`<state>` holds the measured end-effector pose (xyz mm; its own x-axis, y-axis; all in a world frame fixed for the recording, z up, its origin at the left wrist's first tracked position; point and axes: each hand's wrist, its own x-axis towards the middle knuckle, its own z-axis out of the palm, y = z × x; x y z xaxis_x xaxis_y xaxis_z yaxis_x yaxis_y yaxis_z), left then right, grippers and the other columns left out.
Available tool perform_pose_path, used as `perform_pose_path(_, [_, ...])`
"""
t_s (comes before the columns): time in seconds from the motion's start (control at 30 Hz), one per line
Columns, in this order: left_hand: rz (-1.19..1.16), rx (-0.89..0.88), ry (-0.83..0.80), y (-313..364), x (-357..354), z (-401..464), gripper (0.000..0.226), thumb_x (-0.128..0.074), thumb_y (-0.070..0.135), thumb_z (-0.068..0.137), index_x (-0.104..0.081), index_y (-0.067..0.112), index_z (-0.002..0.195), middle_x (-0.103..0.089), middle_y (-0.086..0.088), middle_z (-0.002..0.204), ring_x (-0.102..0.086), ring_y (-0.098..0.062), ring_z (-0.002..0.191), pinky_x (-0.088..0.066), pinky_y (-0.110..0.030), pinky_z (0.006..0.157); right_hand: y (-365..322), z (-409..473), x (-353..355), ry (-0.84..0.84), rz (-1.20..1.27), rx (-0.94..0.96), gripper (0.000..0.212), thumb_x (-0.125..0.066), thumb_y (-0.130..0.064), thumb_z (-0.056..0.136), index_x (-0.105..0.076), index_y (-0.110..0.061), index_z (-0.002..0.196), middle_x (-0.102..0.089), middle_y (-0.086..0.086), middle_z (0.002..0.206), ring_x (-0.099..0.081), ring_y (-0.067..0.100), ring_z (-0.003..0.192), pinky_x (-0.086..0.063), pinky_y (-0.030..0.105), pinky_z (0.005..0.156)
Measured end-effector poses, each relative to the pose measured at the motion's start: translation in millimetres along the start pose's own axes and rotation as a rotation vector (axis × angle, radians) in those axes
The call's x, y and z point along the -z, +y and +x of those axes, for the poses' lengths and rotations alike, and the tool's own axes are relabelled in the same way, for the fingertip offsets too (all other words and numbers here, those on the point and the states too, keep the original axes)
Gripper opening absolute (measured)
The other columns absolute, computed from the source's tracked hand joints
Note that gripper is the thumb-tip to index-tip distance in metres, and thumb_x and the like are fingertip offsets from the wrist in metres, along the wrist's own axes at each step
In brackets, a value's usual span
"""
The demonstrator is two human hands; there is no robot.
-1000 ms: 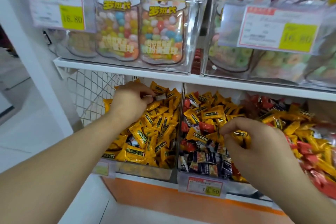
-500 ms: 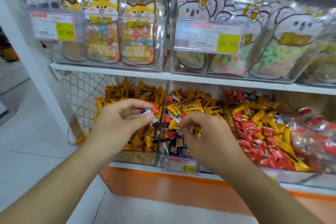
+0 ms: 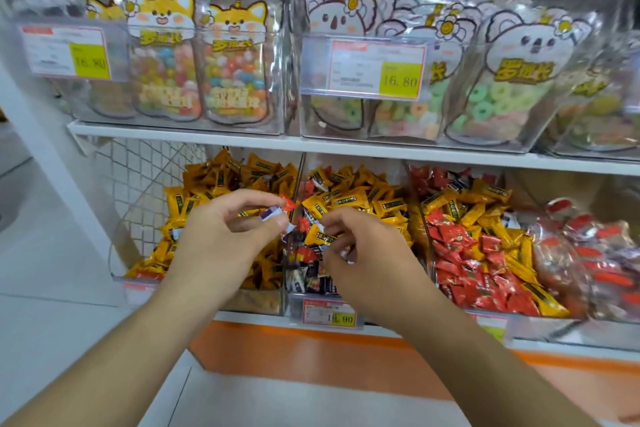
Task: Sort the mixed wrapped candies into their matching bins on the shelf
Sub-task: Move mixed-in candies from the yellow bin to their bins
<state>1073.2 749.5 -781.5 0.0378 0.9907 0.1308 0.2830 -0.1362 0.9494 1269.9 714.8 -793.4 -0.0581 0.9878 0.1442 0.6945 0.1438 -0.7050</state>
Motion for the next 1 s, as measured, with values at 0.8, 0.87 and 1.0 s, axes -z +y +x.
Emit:
perform_pose_path(0.8, [0.029,-0.060,-0.158,8,-61,-11,0.012,-0.085,0.016,0.081,-0.077,0.024,0.087,-0.077,0.012,0.084,-0.074,-0.005,0.081,-0.062,-0.028,0.078,66,-32,99,0.408,-0.097,-0.339,0.011,-0.063,-0.027,0.099,-0.073,-0.031,0.100,-0.070,-0.003,0.071,-0.061,0.012,0.055,-0.045,0.023,0.044])
perform_pose_path(0.87, [0.090,-0.091,-0.146,7,-61,-11,0.012,-0.084,0.017,0.083,-0.076,0.025,0.087,-0.076,0.015,0.084,-0.073,-0.003,0.081,-0.061,-0.026,0.078,74,-35,103,0.330,-0.225,-0.399,0.021,-0.064,-0.028,0.098,-0.071,-0.030,0.118,-0.074,-0.002,0.084,-0.064,0.012,0.060,-0.047,0.020,0.047])
perform_pose_path(1.0, [0.150,-0.134,-0.126,1,-60,-7,0.013,-0.083,0.019,0.085,-0.075,0.029,0.086,-0.074,0.017,0.084,-0.071,-0.001,0.081,-0.061,-0.027,0.079,73,-34,97,0.327,-0.430,-0.388,0.047,-0.064,-0.025,0.094,-0.059,-0.019,0.141,-0.060,0.010,0.132,-0.059,0.030,0.116,-0.047,0.034,0.091])
